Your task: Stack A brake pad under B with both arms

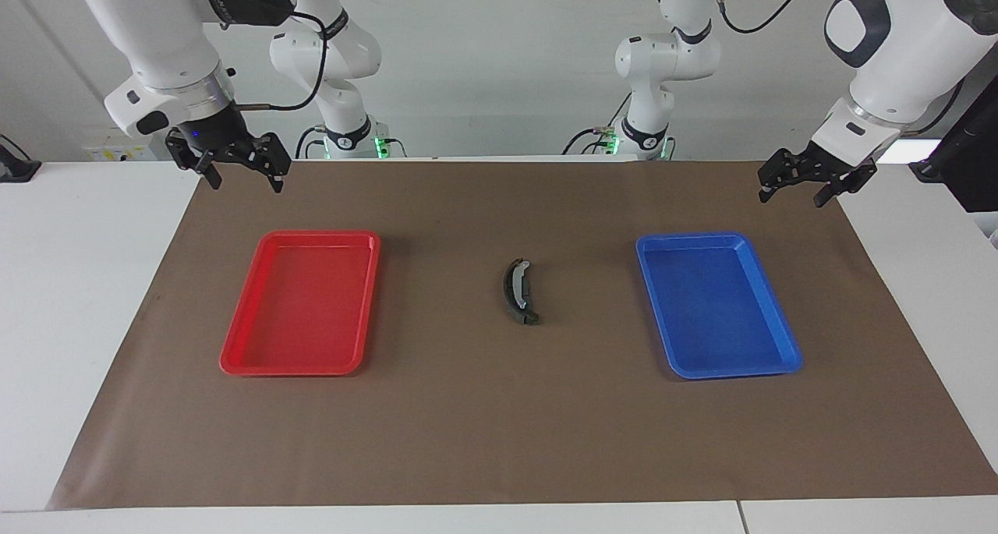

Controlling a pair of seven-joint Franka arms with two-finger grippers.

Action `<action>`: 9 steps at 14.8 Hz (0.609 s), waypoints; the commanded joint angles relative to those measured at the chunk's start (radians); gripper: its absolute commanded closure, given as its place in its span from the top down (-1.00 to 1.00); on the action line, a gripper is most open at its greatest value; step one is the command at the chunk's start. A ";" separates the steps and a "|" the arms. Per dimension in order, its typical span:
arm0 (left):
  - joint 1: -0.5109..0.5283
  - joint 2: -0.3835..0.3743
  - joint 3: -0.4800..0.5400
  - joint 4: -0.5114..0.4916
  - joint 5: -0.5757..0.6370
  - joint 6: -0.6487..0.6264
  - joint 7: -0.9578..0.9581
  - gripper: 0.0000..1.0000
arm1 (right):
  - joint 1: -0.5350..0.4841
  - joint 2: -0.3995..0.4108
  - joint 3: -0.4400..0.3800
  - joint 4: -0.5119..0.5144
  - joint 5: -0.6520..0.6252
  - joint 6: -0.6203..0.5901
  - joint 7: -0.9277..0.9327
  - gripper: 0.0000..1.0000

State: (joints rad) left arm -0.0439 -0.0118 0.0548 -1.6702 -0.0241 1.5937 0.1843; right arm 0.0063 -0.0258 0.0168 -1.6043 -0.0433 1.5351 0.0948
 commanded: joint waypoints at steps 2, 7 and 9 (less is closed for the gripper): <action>0.007 -0.016 -0.003 -0.014 0.012 0.008 0.004 1.00 | -0.008 0.003 0.005 0.009 -0.029 0.002 -0.038 1.00; 0.007 -0.016 -0.003 -0.014 0.012 0.008 0.004 1.00 | -0.008 -0.002 0.002 0.009 0.003 -0.015 -0.030 1.00; 0.006 -0.016 -0.003 -0.014 0.012 0.008 0.004 1.00 | -0.017 -0.002 -0.001 0.009 0.031 -0.015 -0.027 1.00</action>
State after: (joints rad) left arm -0.0439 -0.0118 0.0548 -1.6702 -0.0241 1.5937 0.1843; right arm 0.0049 -0.0258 0.0160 -1.6037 -0.0427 1.5324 0.0874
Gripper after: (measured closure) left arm 0.000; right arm 0.000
